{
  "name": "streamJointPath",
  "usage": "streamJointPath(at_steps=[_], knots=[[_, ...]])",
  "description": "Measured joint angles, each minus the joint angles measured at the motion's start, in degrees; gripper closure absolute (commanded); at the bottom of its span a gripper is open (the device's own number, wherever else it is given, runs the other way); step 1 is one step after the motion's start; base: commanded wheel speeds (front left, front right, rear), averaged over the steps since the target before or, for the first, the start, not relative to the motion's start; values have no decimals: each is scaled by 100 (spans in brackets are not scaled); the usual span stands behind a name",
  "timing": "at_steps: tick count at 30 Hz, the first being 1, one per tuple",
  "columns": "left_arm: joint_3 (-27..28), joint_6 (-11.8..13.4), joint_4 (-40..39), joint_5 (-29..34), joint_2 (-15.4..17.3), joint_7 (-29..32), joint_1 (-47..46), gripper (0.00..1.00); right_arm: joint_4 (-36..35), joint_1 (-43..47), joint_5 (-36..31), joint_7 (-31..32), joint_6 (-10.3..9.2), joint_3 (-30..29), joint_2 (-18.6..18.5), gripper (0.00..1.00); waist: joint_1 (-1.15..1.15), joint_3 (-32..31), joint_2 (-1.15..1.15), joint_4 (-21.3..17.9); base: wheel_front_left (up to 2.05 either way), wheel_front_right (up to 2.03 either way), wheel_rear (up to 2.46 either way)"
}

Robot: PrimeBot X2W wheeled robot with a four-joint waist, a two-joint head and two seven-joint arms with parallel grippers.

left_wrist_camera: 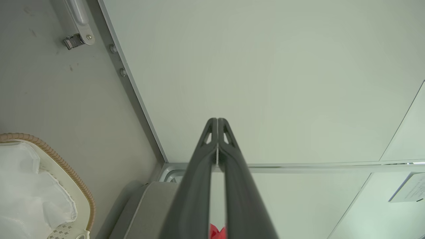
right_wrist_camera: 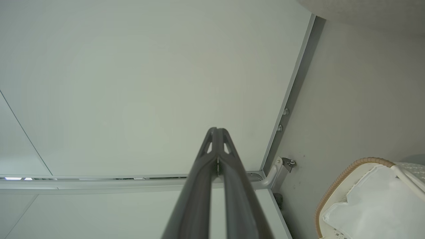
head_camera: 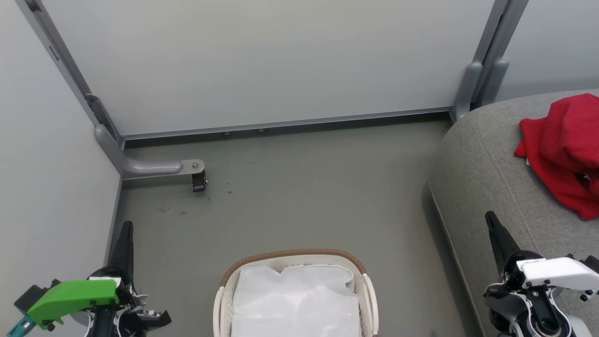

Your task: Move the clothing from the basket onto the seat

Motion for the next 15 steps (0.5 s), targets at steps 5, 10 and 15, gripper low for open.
streamJointPath(at_steps=[5, 10, 15], knots=[[35, 0, -13, -176, -2, 59, -7, 100, -21, -2, 176, 52, -1, -22, -2, 100, 0, -11, 0, -6, 0, 0, 0], [64, 0, -32, -297, -4, 105, -30, 100, -35, -3, 327, 99, -1, -42, -3, 100, 0, -21, 0, -12, 0, 0, 0], [74, 0, -33, -297, -9, 109, -32, 100, -36, -3, 327, 99, -1, -43, -3, 100, 0, -21, 0, -12, 0, 0, 0]])
